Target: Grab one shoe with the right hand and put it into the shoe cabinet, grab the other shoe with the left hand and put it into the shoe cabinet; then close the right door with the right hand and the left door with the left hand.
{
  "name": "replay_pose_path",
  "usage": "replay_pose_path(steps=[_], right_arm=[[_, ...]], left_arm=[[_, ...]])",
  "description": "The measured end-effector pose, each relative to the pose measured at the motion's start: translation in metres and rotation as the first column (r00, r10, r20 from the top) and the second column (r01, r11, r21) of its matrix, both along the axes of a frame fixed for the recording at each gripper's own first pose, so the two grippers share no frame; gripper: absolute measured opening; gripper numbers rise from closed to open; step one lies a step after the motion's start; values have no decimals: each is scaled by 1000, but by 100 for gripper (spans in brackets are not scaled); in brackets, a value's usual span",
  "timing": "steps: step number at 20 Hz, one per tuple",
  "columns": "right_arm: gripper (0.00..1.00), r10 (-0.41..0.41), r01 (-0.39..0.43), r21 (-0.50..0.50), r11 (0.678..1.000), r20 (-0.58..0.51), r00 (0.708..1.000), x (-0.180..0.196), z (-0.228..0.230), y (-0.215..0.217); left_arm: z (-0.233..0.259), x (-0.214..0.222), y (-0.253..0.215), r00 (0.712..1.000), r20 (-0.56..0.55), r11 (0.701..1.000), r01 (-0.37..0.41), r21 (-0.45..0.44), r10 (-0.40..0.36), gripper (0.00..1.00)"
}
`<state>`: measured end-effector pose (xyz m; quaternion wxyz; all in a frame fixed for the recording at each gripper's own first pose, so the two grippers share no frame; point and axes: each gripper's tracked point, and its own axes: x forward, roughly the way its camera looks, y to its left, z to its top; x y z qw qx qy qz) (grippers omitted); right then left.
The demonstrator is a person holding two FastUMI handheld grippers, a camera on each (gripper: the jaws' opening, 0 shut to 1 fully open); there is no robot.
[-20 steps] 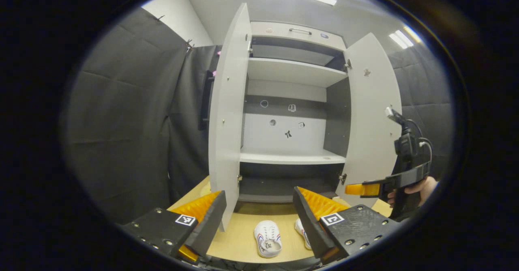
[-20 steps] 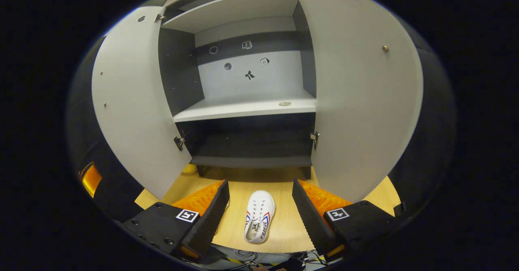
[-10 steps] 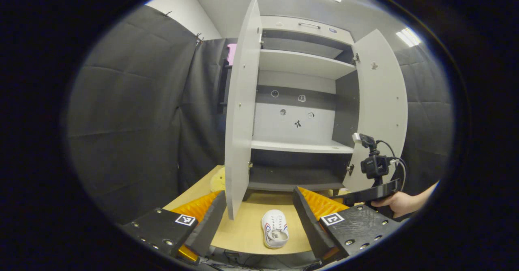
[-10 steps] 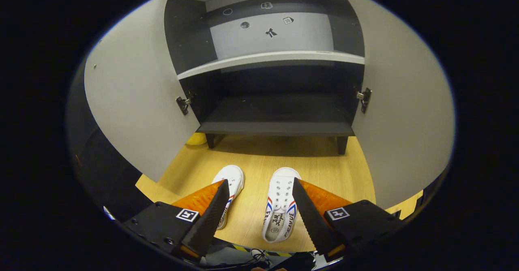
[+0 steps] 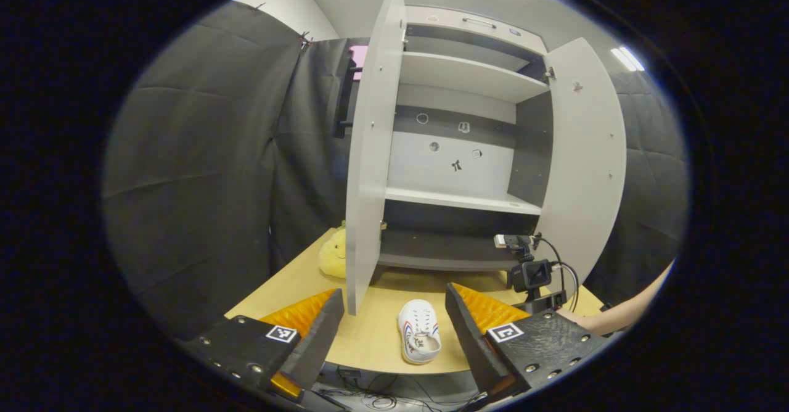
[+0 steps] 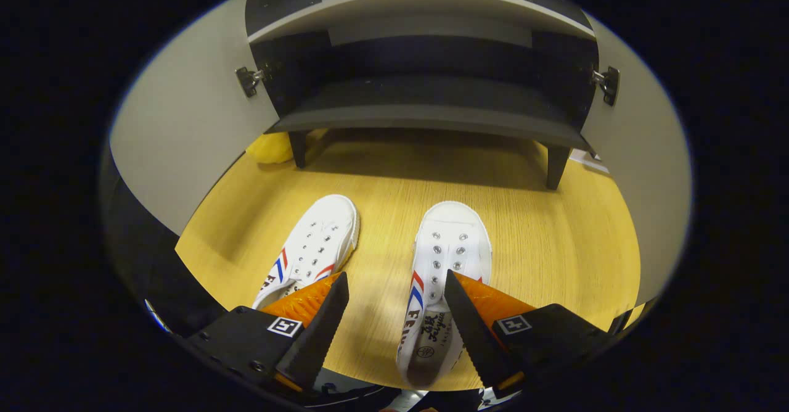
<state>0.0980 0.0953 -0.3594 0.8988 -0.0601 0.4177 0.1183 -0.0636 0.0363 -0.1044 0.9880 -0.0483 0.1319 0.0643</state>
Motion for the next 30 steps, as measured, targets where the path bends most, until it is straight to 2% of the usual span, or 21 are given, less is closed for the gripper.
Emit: replay_pose_path(steps=[2, 4, 6, 7, 8, 10, 11, 12, 13, 18, 19, 20, 21, 22, 27, 30], right_arm=[[99, -11, 10, -22, 1000, -45, 999, -4, -17, -6], [99, -6, 3, -74, 997, -40, 999, 0, -28, -10], [92, -16, 13, -144, 990, -20, 1000, 3, -36, -13], [86, -24, 21, -193, 981, -13, 1000, 6, -36, -16], [85, -31, 29, -239, 971, -7, 999, 8, -38, -16], [82, -51, 57, -367, 928, 24, 998, 10, -39, -25], [55, -53, 68, -412, 909, 47, 997, 12, -38, -28], [49, -54, 78, -445, 892, 67, 996, 11, -38, -32], [33, -50, 82, -449, 890, 81, 995, 12, -40, -31], [13, -32, 48, -391, 919, 47, 998, 5, -28, -29], [5, -23, 34, -384, 923, 35, 999, 11, -38, -31], [8, -22, 30, -369, 929, 27, 999, 9, -33, -32], [2, -22, 29, -354, 935, 24, 999, 6, -31, -34], [0, -20, 29, -333, 943, 28, 999, 5, -27, -36], [1, -67, 81, -247, 966, 66, 996, -11, -1, -57], [0, -53, 78, -217, 973, 117, 992, -22, 26, -67]], left_arm=[[2, 0, 4, 1000, 4, 1000, -25, -17, 25, 95], [0, -3, 8, 999, -3, 998, -50, -37, 50, 95], [-2, -6, 9, 998, -10, 997, -58, -50, 57, 94], [-3, -7, 11, 998, -12, 997, -58, -52, 57, 94], [-3, -8, 13, 998, -13, 997, -57, -51, 57, 95], [-5, -11, 18, 998, -18, 997, -55, -47, 55, 95], [-5, -12, 20, 998, -19, 997, -56, -46, 55, 95], [-4, -12, 22, 998, -15, 997, -57, -45, 56, 94], [-1, -14, 24, 998, -8, 997, -59, -44, 58, 95], [5, -24, 22, 999, 13, 999, -42, -26, 43, 95], [5, -27, 19, 999, 14, 999, -32, -16, 32, 95], [6, -29, 16, 1000, 16, 1000, -19, -2, 19, 95], [6, -29, 13, 1000, 17, 1000, -6, 13, 6, 95], [6, -30, 10, 1000, 18, 1000, 6, 27, -7, 96], [9, -33, -10, 998, 38, 997, 57, 47, -58, 94], [10, -27, -23, 995, 43, 996, 85, 41, -86, 96]])
